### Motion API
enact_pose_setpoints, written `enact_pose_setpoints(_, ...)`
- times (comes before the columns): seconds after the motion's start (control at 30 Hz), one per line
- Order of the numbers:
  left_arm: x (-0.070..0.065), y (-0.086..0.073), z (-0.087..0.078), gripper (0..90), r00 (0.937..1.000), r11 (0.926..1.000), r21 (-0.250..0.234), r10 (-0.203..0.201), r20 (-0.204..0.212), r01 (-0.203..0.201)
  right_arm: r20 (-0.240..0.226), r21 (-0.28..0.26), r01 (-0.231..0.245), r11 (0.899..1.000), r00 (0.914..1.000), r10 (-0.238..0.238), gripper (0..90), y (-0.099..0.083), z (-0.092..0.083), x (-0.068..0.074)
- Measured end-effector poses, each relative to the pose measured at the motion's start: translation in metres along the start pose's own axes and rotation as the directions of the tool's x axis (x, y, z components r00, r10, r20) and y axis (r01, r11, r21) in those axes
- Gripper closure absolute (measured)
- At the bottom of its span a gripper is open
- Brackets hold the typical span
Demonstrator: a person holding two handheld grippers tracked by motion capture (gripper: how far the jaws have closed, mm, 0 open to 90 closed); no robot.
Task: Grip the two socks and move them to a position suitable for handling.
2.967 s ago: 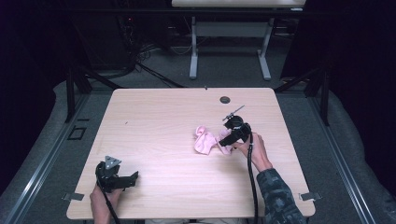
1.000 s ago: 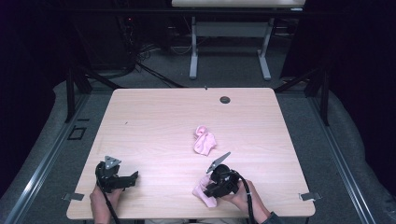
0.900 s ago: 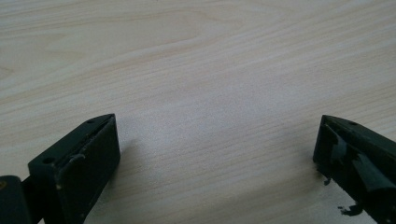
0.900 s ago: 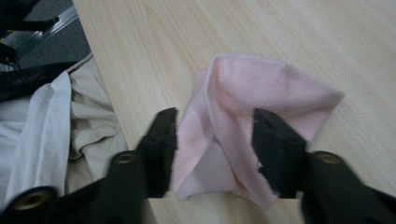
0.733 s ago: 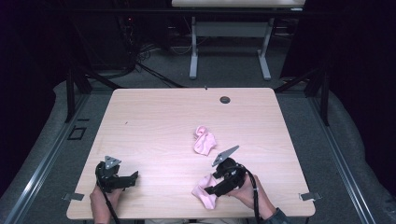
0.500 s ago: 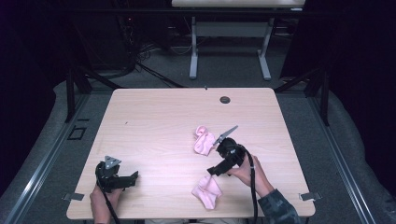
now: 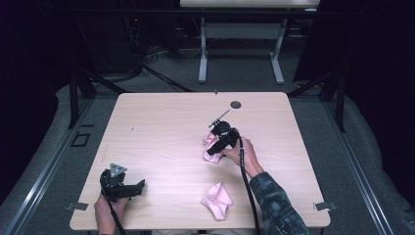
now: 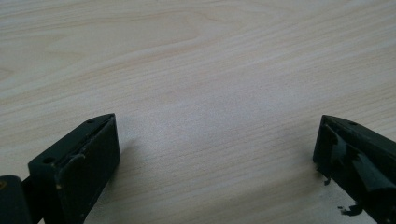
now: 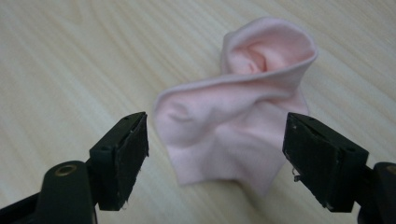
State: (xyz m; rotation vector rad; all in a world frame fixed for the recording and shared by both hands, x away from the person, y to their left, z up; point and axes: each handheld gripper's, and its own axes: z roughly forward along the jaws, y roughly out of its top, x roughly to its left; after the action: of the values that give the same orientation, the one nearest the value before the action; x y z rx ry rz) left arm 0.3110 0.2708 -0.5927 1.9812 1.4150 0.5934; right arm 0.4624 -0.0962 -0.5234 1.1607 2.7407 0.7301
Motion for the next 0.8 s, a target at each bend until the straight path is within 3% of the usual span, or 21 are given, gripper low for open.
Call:
enact_pose_setpoints(0.13,0.000,0.000,0.000,0.5,1.0000,1.0000,0.000,0.001,0.000,-0.001,0.002,0.001,-0.034,0.999,0.9994,0.034,26.6,0.009,0.014,-0.009)
enact_pose_setpoints(0.23,0.000,0.000,0.000,0.5,1.0000,1.0000,0.000,0.000,0.000,0.000,0.033,0.030,-0.038,0.999,0.9988,0.037,37.4,0.013,0.025,-0.013)
enact_pose_setpoints(0.37,0.000,0.000,0.000,0.5,1.0000,1.0000,0.000,0.001,0.000,-0.001,0.025,0.040,-0.067,0.997,0.9975,0.066,50.3,0.010,0.036,-0.018)
enact_pose_setpoints(0.4,0.000,0.000,0.000,0.5,1.0000,1.0000,0.000,0.001,0.000,-0.001,0.028,0.027,-0.075,0.997,0.9968,0.074,52.4,0.009,0.036,-0.018)
enact_pose_setpoints(0.43,0.000,0.000,0.000,0.5,1.0000,1.0000,0.000,0.000,0.000,0.000,0.028,0.054,-0.055,0.997,0.9982,0.053,55.9,0.010,0.034,-0.020)
enact_pose_setpoints(0.63,0.000,0.000,0.000,0.5,1.0000,1.0000,0.000,0.000,0.000,0.000,0.036,0.003,-0.070,0.998,0.9969,0.070,83.2,0.005,0.035,-0.022)
enact_pose_setpoints(0.8,0.000,0.000,0.000,0.5,1.0000,1.0000,0.000,0.001,0.000,-0.001,0.023,-0.011,-0.071,0.997,0.9972,0.071,85.6,0.000,0.027,-0.021)
